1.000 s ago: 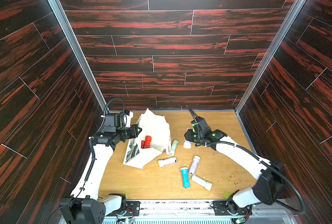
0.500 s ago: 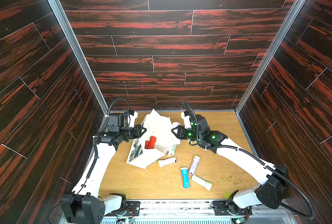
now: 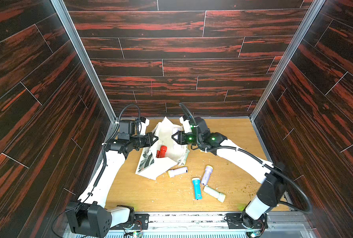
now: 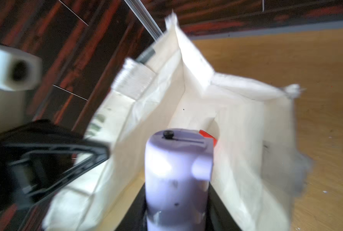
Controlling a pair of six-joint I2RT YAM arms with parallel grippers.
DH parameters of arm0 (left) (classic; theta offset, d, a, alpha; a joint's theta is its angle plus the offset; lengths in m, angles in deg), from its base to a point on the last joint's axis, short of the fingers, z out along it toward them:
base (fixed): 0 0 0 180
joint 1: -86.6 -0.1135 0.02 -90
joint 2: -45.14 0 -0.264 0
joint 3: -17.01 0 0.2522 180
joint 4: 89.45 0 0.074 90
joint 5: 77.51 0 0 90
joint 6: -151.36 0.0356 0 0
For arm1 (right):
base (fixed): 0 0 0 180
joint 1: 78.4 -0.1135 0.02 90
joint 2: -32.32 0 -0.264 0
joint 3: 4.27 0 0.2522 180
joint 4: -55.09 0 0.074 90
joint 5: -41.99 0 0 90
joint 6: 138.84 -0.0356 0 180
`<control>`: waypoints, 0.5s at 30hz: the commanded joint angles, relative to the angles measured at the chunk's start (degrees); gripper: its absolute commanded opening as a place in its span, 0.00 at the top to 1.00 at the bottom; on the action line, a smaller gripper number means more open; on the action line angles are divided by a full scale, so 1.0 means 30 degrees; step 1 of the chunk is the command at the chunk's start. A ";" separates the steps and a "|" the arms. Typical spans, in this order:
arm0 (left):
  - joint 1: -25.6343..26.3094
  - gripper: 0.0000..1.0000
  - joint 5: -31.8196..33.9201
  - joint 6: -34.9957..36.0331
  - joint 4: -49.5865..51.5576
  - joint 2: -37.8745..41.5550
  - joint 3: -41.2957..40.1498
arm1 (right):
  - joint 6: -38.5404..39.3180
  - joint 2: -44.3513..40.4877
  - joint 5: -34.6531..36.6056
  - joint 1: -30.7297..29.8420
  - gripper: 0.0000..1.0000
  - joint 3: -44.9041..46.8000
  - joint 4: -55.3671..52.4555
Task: Put the flashlights into the tote bags
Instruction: Pick up the flashlight from the center of the board, then place the flashlight in the canvas bag.
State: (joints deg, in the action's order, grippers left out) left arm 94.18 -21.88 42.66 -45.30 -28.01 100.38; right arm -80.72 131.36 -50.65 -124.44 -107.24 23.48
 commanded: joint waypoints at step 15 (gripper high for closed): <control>0.0390 1.00 0.0115 -0.0267 -0.1840 0.0651 -0.0465 | -0.0633 0.4589 -0.0690 -0.0927 0.85 -0.2154 -0.0357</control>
State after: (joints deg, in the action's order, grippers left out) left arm 95.01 -20.94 41.54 -47.49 -28.01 99.11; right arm -81.53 142.82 -51.87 -126.67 -112.07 21.97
